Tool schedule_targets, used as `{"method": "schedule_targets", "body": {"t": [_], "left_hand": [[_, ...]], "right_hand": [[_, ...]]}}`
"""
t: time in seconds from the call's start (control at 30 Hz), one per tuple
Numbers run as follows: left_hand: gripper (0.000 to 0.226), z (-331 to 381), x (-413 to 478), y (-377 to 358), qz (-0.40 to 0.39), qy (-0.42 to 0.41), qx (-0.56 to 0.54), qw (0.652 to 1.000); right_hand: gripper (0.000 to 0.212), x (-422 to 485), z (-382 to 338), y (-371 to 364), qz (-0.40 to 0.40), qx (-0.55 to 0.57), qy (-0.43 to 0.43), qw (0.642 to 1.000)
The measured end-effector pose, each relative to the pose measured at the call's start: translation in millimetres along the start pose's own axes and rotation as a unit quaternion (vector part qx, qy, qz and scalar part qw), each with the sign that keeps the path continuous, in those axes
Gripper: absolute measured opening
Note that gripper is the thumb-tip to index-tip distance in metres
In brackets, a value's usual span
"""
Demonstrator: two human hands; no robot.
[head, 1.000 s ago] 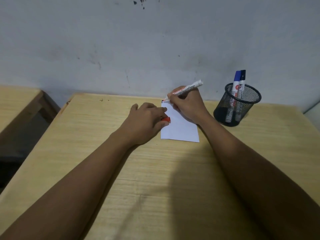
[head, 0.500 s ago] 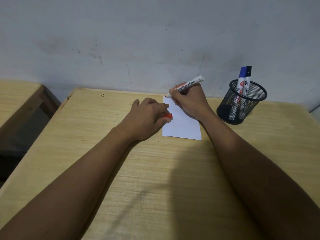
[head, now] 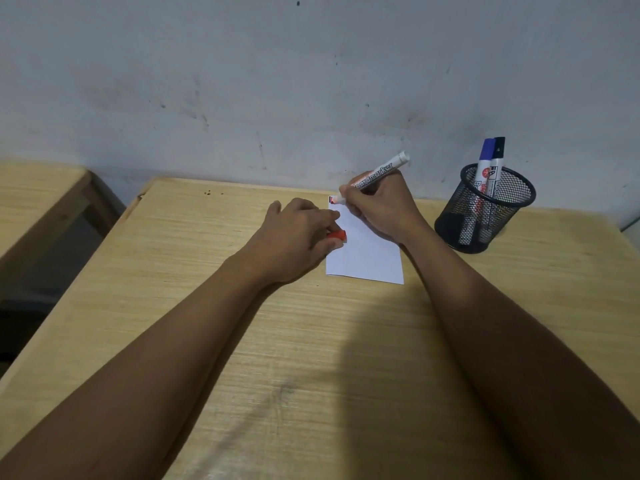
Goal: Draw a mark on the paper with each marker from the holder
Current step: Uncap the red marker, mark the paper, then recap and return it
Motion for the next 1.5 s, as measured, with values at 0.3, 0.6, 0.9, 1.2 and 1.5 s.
{"method": "schedule_targets", "body": {"t": [0.3, 0.6, 0.9, 1.2, 1.5], "left_hand": [[0.048, -1.7, -2.1, -1.1, -0.003, 0.001, -0.008, 1.000], [0.031, 9.2, -4.8, 11.6, -0.008, 0.039, -0.026, 0.999], [0.020, 104.5, 15.9, 123.1, 0.118, 0.047, -0.165, 0.978], [0.023, 223.4, 12.9, 210.3, 0.193, -0.046, -0.162, 0.967], [0.018, 290.4, -4.0, 244.4, 0.304, -0.114, -0.026, 0.946]], "right_hand": [[0.014, -3.4, -0.8, 5.2, 0.014, 0.134, -0.049, 0.990], [0.008, -41.2, -76.9, 77.3, 0.053, 0.198, -0.012, 0.979], [0.007, -104.5, -160.7, 169.9, 0.079, 0.174, 0.058, 0.980], [0.012, -163.5, -221.6, 240.3, 0.102, 0.154, 0.124, 0.975], [0.026, -192.8, -237.3, 272.9, 0.142, 0.162, 0.124, 0.969]]}}
Point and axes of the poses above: each hand's wrist, its own x-axis towards the middle knuckle, its own y-axis out of the back of the hand, z = x × y, the point moved 10 cm from there along x, towards the middle knuckle, and after that the axes turned 8 degrees about z, right-handed, at the moved point
